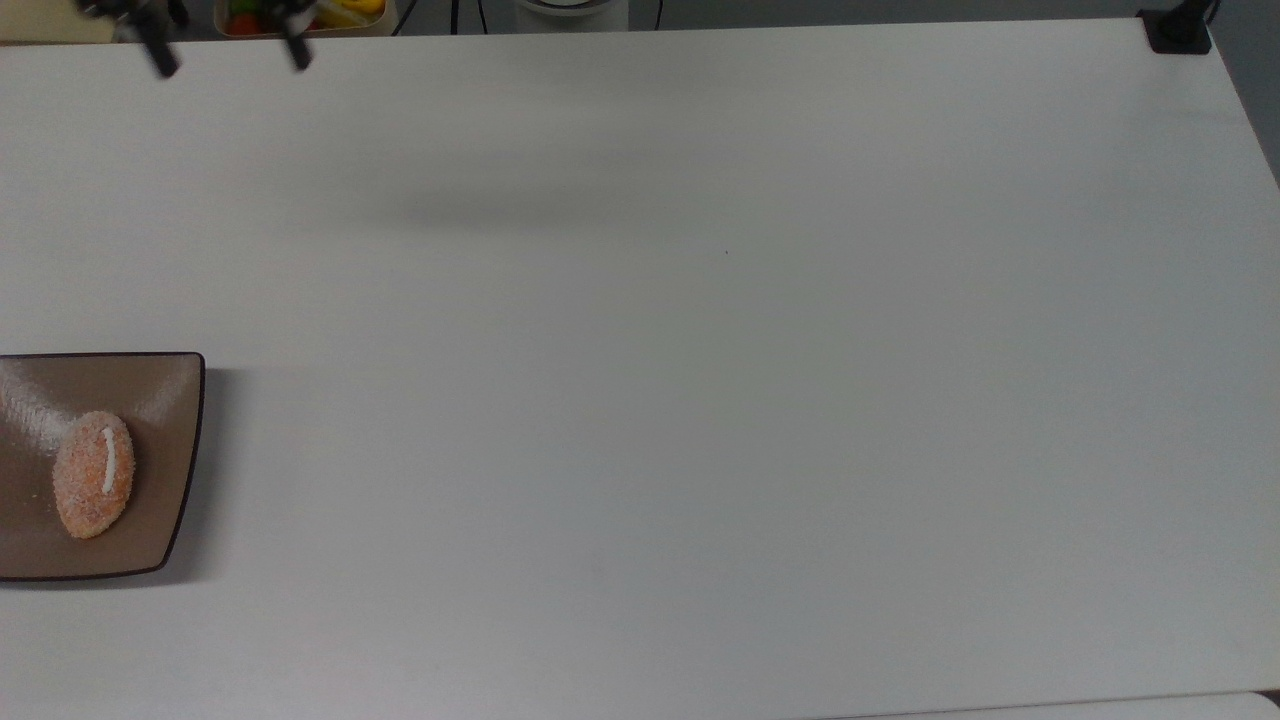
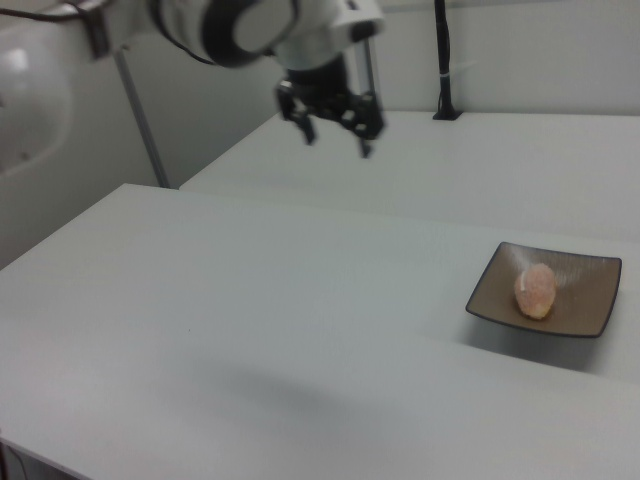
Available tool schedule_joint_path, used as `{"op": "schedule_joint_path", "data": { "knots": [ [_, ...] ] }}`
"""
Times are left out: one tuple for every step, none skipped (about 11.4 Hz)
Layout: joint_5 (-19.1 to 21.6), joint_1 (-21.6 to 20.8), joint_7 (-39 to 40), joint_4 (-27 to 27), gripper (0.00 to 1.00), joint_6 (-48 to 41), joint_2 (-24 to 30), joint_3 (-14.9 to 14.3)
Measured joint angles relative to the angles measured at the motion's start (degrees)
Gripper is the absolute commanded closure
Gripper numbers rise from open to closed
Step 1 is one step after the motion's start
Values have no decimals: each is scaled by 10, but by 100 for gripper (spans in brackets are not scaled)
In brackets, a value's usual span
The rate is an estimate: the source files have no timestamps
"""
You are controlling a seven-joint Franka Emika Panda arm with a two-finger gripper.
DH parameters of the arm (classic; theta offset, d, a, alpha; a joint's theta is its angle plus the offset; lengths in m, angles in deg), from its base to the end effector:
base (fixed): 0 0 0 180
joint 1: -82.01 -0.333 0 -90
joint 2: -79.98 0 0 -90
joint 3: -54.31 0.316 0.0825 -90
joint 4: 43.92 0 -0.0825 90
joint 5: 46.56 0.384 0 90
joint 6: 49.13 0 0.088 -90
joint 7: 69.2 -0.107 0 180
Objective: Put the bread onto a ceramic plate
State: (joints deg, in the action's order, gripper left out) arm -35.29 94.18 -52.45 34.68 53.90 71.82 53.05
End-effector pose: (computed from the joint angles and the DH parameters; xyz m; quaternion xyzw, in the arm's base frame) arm 0.6067 -0.1267 0.6617 -0.9851 -0.0205 -0.1611 0.0563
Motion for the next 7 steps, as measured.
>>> {"op": "schedule_joint_path", "data": {
  "knots": [
    [5, -19, -35, 16, 0, -40, 30, 0],
    [7, -44, -88, 29, 0, -83, 56, 0],
    [7, -71, -143, 38, 0, -118, 73, 0],
    [6, -100, -189, 54, 0, -137, 86, 0],
    [5, -131, -218, 76, 0, -142, 97, -3],
    [-6, -166, -238, 102, 0, -142, 106, -7],
    [-19, -195, -252, 123, 0, -142, 113, -9]
  ]
}}
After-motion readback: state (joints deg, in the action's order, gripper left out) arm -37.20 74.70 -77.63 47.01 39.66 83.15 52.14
